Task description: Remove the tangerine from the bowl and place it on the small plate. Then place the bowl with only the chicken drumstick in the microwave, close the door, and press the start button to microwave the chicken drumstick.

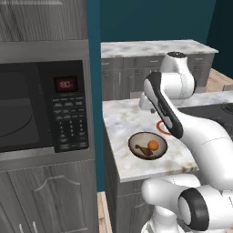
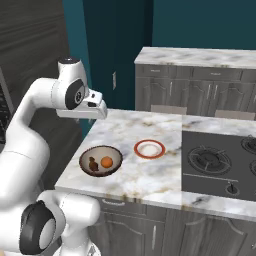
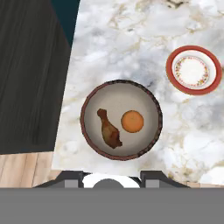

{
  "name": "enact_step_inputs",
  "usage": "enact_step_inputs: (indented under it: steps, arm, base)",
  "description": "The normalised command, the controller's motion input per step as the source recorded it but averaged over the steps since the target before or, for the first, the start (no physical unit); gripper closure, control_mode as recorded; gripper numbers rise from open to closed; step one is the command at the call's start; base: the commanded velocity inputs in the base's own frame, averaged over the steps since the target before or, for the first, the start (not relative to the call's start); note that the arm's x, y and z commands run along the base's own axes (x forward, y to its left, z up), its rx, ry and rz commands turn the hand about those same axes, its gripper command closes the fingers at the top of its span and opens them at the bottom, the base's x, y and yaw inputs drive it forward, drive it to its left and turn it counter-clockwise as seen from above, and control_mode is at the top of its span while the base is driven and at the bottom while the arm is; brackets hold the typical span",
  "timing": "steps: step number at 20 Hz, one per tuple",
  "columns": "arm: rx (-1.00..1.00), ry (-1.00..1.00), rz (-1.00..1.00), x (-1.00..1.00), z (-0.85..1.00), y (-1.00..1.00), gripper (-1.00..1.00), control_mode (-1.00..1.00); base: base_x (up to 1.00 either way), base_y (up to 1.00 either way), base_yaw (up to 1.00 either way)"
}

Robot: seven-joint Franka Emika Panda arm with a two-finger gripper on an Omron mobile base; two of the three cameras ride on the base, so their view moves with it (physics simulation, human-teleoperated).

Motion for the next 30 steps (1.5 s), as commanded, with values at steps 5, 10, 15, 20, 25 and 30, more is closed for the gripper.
enact_step_inputs:
  steps: [5, 10, 15, 20, 25, 30]
  arm:
    - [0.04, 0.0, -0.01, -0.25, -0.2, -0.24, -1.0, -1.0]
    - [0.06, 0.31, -0.04, 0.0, -0.93, -0.56, -1.0, -1.0]
    - [0.0, 0.17, -0.01, 0.07, -0.61, -0.25, -1.0, -1.0]
    - [0.0, 0.01, 0.0, 0.38, -0.26, 0.15, -1.0, -1.0]
    - [0.0, -0.03, 0.0, 0.37, -0.33, 0.23, -1.0, -1.0]
    - [0.0, 0.01, 0.08, 0.06, -0.33, 0.0, -1.0, -1.0]
  base:
    - [0.0, 0.0, 0.0]
    - [0.0, 0.0, 0.0]
    - [0.0, 0.0, 0.0]
    - [0.0, 0.0, 0.0]
    - [0.0, 0.0, 0.0]
    - [0.0, 0.0, 0.0]
